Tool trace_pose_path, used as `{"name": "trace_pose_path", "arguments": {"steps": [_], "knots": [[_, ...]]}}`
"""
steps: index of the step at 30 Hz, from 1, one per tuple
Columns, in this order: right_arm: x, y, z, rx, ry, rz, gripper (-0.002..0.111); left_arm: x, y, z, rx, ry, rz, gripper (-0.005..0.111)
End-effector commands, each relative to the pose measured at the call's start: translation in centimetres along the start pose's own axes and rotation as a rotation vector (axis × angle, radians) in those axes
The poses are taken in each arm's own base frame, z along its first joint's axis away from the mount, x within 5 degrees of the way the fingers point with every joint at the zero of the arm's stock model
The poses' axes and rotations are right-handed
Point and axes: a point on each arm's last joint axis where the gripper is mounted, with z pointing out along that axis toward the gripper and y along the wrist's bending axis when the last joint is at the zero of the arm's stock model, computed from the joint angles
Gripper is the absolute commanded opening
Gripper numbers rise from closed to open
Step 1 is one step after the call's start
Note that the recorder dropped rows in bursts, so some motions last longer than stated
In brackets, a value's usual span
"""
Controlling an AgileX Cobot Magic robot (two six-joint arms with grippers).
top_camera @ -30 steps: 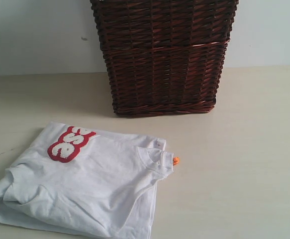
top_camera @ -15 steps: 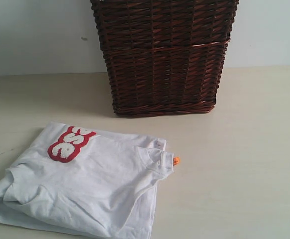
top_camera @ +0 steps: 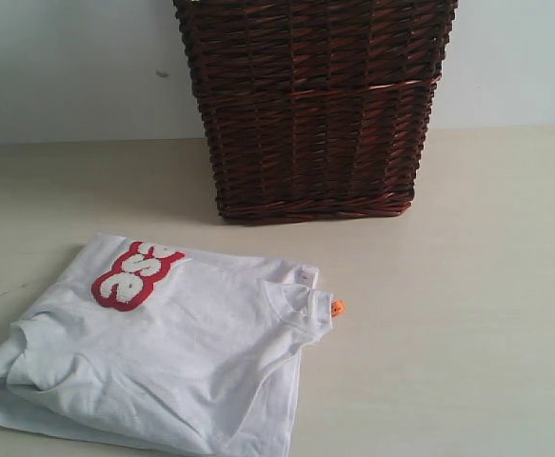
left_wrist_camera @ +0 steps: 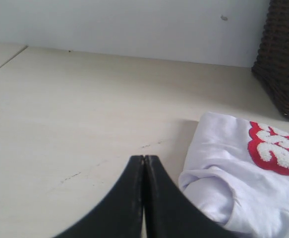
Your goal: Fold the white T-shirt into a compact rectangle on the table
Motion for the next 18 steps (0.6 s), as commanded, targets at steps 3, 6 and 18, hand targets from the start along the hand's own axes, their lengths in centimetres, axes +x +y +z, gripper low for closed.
{"name": "trace_pose_path", "arguments": {"steps": [3,6,18], "knots": [[2.3,-0.1,-0.3,0.005,0.245,-0.049,0.000,0.0,0.0,0.0,-0.002,-0.010,0.004,0.000],[2.9,-0.1,-0.5,0.006,0.310,-0.049,0.000,0.0,0.0,0.0,-0.002,-0.010,0.004,0.000],[3.6,0.2,-0.8,-0.063,0.391,-0.095,0.000,0.0,0.0,0.0,-0.002,-0.010,0.004,0.000]]}}
